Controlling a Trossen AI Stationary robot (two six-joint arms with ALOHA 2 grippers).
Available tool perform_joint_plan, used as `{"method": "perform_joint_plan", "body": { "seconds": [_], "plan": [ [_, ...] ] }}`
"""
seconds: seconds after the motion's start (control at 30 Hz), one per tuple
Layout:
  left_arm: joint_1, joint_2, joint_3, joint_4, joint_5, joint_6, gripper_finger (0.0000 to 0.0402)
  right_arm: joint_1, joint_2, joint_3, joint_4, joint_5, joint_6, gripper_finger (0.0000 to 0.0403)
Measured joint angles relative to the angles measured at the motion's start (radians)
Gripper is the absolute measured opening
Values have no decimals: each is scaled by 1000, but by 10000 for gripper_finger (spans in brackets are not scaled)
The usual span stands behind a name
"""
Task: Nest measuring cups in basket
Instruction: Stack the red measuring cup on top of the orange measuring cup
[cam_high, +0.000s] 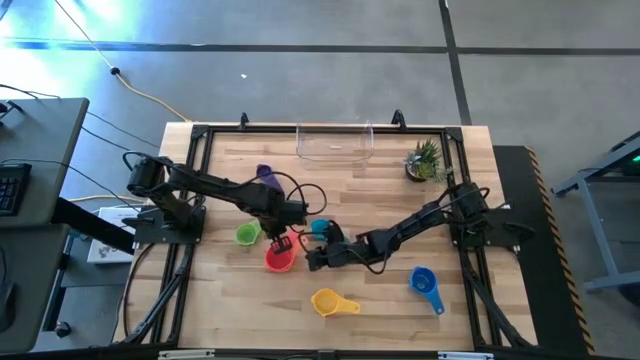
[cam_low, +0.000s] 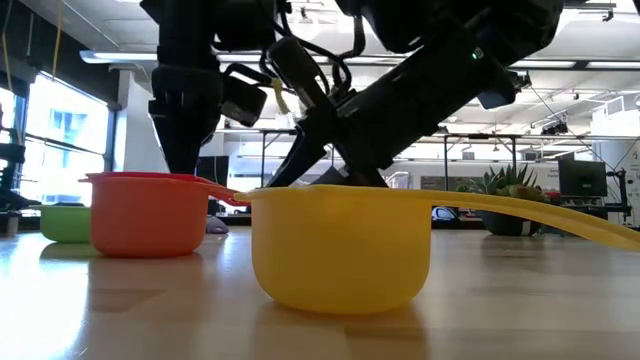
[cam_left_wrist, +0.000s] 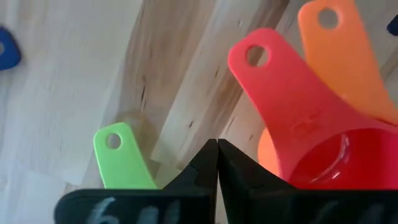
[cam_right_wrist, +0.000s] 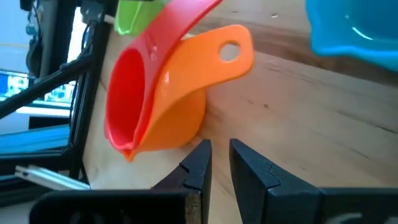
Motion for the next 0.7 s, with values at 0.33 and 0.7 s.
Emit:
{"method": "perform_joint_plan", "body": {
  "seconds": [0.33,0.7],
  "plan": [
    [7,19,-1,62,-3,51,1,-13,0,0,0,42,30,48],
    [8,53,0,129,13,61,0,-44,16,89,-111,27,7,48]
  ]
}}
